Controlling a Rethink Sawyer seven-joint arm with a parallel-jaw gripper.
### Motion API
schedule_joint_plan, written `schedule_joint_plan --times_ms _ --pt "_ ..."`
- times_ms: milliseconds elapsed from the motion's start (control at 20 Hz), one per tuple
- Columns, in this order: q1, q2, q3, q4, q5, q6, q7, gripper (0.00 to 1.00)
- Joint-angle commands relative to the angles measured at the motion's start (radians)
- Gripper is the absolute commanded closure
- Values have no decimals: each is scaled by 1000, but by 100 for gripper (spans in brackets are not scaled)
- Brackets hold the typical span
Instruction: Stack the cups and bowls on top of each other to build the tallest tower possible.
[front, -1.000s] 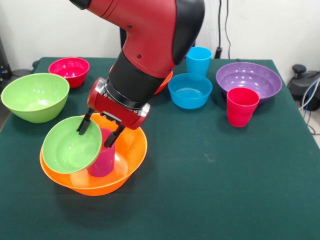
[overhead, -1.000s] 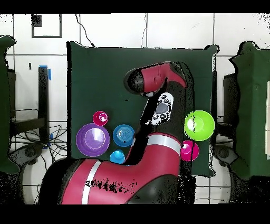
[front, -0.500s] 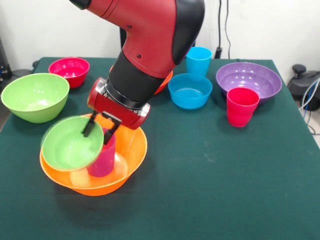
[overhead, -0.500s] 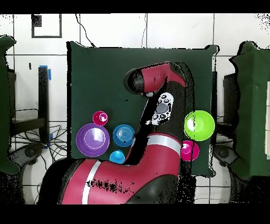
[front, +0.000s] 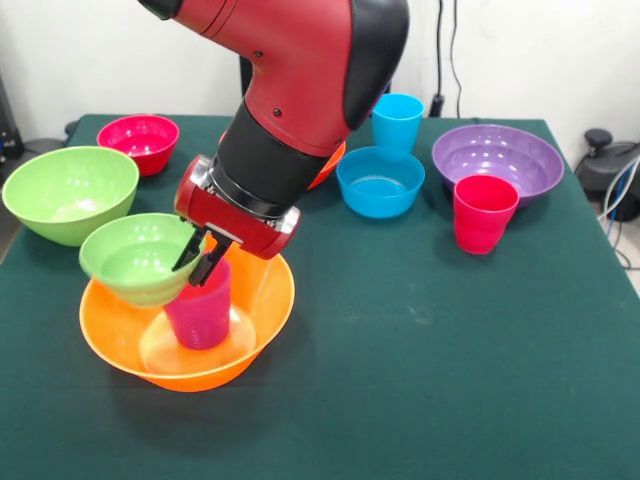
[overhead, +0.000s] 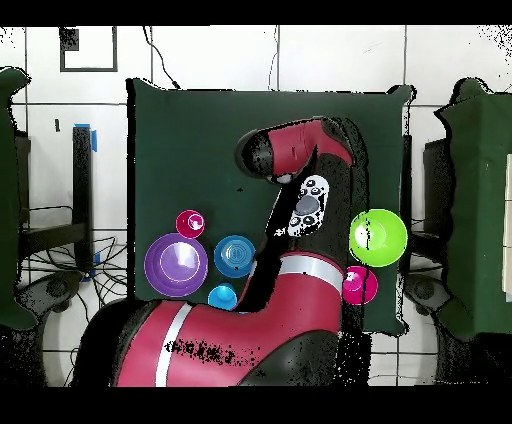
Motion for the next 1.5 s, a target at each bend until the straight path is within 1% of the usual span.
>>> schedule_joint_plan --times_ms 50,250,500,650,800,1300,1500 --pt "6 50 74 37 -16 39 -43 100" --pt "18 41 67 36 -17 53 -41 100" --pt "19 36 83 23 1 80 -51 100" --pt "22 37 93 -6 16 117 -60 100" --pt "25 26 101 -8 29 141 -66 100" --pt "35 20 118 -6 53 162 -48 100" --pt "38 16 117 15 55 146 -41 100"
